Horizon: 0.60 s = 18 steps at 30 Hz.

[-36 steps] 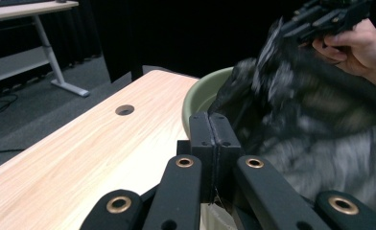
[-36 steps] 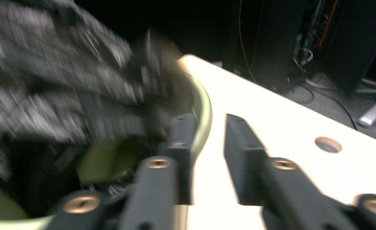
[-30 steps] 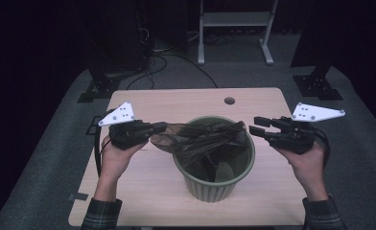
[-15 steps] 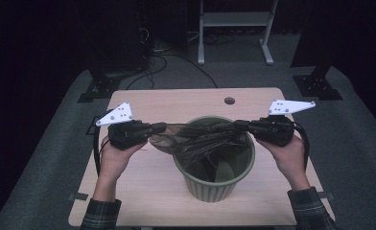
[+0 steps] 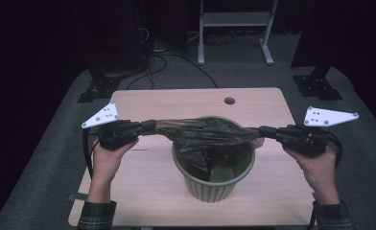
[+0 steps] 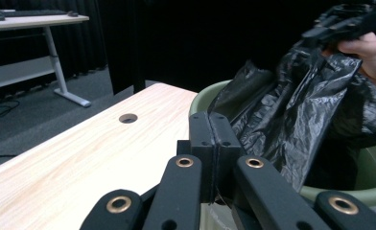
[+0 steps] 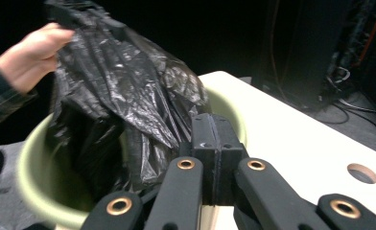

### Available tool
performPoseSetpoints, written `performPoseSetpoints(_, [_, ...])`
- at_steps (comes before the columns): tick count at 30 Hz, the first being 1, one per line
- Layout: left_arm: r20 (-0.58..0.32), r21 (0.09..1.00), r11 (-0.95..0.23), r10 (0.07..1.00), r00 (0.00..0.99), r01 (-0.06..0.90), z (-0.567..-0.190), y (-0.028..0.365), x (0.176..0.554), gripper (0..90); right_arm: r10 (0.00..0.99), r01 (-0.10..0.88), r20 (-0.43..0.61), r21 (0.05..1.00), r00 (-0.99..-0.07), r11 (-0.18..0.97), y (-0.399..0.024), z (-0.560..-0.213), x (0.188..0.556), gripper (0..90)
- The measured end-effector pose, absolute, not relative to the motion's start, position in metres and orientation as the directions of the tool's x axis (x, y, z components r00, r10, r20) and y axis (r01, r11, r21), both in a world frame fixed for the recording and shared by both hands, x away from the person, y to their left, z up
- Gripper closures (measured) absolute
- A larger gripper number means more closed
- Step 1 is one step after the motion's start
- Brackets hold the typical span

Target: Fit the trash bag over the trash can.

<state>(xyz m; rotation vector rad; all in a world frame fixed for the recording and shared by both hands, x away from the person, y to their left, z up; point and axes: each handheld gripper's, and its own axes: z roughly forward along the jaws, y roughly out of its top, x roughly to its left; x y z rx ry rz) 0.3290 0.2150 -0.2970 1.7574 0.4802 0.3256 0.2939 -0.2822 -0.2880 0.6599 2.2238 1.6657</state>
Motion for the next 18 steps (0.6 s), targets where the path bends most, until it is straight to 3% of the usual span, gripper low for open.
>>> performPoseSetpoints(18, [-0.048, 0.96, -0.222, 0.469, 0.882, 0.17, -0.323, 0.227, 0.293, 89.6, 0.39, 0.196, 0.066, 0.933, -0.918, 0.303, -0.287, -0.322, 0.248, 90.0])
